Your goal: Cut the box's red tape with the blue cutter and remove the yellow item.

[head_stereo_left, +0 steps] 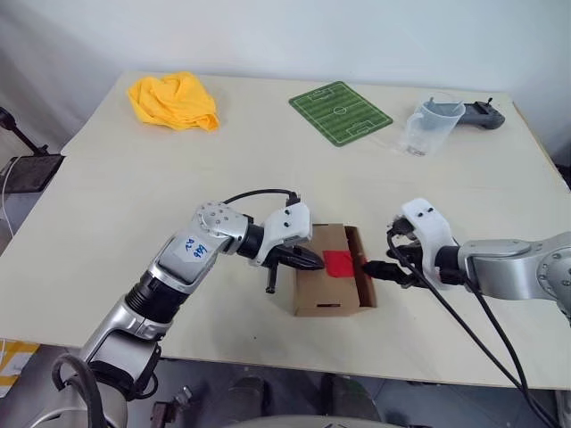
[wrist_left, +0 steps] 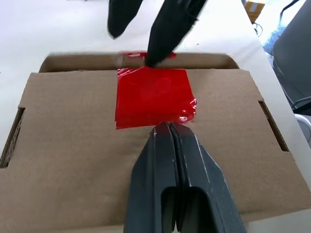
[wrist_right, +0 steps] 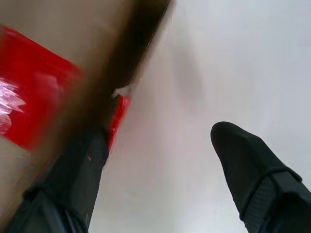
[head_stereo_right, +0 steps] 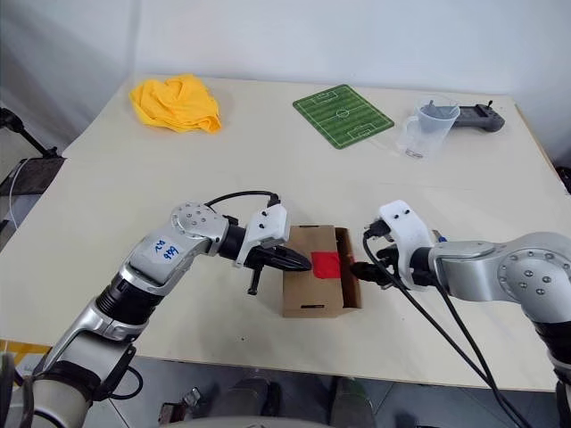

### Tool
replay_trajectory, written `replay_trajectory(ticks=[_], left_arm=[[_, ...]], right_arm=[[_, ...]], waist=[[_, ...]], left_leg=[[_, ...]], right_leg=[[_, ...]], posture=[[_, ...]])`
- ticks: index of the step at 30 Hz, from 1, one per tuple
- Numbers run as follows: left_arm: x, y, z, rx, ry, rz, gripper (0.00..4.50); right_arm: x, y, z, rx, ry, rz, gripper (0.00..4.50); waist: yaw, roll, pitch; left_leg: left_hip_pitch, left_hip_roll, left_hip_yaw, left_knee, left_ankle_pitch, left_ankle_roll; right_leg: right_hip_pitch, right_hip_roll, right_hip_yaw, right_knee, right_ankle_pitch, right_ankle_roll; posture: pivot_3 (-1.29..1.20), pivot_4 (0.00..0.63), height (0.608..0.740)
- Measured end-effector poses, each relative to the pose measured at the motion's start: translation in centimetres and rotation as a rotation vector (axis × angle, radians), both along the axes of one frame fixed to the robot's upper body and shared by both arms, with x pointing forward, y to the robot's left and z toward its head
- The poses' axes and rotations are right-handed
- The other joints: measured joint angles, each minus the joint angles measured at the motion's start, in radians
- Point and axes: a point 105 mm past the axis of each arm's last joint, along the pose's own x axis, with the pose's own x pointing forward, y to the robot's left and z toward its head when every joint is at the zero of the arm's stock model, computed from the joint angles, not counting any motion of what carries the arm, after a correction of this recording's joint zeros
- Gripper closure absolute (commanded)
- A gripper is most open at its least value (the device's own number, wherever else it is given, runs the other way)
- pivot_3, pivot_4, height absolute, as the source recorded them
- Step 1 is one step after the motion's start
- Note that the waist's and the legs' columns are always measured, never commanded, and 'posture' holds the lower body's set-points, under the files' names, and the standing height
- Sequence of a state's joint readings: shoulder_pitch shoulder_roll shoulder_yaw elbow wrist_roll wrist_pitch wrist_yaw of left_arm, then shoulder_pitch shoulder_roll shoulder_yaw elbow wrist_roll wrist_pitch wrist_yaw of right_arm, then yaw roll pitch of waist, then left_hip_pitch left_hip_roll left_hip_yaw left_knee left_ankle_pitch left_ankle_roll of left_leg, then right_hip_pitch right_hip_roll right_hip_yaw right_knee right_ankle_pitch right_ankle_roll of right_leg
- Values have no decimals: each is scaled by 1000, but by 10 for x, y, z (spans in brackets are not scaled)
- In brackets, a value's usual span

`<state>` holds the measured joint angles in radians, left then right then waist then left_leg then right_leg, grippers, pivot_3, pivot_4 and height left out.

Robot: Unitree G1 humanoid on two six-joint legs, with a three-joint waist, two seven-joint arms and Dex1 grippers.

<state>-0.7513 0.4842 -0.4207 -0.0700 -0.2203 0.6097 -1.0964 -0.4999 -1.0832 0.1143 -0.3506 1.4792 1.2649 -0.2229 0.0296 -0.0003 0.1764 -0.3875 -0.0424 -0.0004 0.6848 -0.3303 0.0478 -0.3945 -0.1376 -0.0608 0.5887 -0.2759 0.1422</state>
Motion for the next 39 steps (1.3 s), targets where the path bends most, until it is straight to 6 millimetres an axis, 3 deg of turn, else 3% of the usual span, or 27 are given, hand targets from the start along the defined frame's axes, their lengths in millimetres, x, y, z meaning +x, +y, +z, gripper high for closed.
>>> replay_trajectory(ticks=[7,14,21,26,39], left_arm=[[0,1,0,1,-2,4,4500],[0,1,0,1,-3,3,4500],[0,2,0,3,-3,4,4500],[0,1,0,3,-6,2,4500],[0,1,2,9,-3,5,4500]], right_arm=[[3,-11,-13,-16,7,-45,840],[8,-15,-10,-3,-32,-64,840],[14,-12,25,22,-121,-21,840],[7,10,1,50,-57,41,840],[6,10,-23,-57,-82,74,840]], waist=[[-2,3,-2],[-3,3,-2],[-3,3,-2],[-2,3,-2],[-4,3,-2]], left_leg=[[0,0,0,0,0,-1],[0,0,0,0,0,-1],[0,1,-1,0,0,-1],[0,0,-2,0,0,-2],[0,0,-1,-1,0,-2]], right_leg=[[0,2,-1,0,0,0],[0,2,-1,0,0,0],[0,3,-1,0,0,0],[0,2,-1,1,0,0],[0,3,-1,1,0,0]], posture=[[0,150,740],[0,150,740],[0,150,740],[0,150,740],[0,150,740]])
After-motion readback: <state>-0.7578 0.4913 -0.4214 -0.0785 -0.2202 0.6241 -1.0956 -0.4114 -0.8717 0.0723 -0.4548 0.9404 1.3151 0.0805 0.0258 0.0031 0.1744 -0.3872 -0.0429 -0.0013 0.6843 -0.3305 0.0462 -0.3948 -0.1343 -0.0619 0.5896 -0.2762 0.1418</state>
